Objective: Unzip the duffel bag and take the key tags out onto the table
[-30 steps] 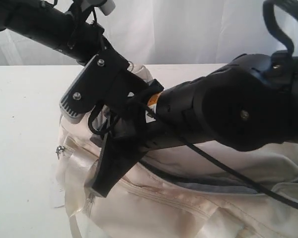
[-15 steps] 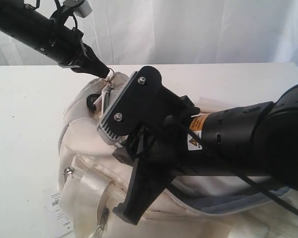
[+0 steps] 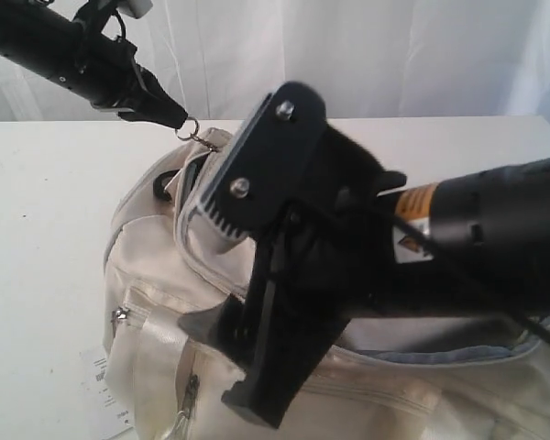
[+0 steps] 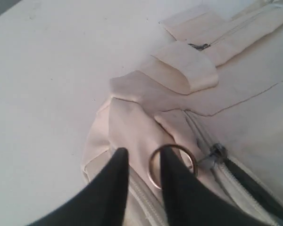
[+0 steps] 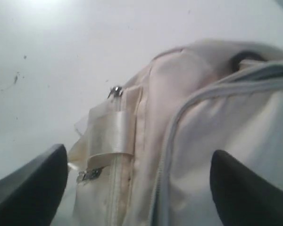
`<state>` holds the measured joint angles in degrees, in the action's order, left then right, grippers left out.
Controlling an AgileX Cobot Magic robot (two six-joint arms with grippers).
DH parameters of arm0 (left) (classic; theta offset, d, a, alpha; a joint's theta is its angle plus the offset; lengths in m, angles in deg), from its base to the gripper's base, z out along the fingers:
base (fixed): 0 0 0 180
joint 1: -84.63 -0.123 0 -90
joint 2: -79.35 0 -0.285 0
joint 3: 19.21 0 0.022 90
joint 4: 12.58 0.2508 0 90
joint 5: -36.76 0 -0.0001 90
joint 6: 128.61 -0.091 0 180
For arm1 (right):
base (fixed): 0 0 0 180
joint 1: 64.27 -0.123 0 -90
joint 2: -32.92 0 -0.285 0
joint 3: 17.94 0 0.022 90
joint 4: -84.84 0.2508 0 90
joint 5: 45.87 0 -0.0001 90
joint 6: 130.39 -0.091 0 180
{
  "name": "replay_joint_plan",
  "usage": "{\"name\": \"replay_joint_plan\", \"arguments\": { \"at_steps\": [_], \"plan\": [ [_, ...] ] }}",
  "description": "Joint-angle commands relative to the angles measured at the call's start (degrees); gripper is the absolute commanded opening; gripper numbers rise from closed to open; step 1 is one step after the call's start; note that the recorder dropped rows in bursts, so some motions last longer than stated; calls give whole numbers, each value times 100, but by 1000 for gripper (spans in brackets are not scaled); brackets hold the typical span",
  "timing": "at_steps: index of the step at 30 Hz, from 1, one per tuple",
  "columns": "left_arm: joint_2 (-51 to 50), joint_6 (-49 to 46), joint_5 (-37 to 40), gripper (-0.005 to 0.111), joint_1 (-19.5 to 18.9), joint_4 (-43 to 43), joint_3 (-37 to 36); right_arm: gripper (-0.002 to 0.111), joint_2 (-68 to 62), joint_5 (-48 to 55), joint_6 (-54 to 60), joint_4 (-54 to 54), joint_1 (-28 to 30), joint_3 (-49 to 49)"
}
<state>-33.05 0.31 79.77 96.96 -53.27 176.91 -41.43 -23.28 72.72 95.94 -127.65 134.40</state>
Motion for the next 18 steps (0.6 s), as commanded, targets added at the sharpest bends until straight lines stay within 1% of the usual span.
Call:
{"name": "replay_joint_plan", "arguments": {
  "at_steps": [1,2,4,6,8,11,16,18],
  "plan": [
    [310,21,142,64,-26,-83,40,69,370,206,-494,-1216,8,108],
    [373,21,205,71,-26,-83,40,68,374,340,-882,-1713,8,108],
    [506,35,411,75,-26,-83,40,68,357,702,-1630,-2666,8,108],
    [664,219,692,74,-26,-61,40,68,249,1176,-2311,-3577,8,108],
    [851,411,1123,71,-26,-20,40,68,69,1474,-2847,-4062,8,108],
    [1092,455,1771,60,-26,-10,40,69,-257,1406,-2909,-3870,8,108],
    [1409,498,2448,36,-26,-35,40,80,-870,1371,-2751,-3725,-3,108],
    [1514,498,2696,28,-26,-81,40,82,-1097,1383,-2751,-3566,-3,108]
  ]
}}
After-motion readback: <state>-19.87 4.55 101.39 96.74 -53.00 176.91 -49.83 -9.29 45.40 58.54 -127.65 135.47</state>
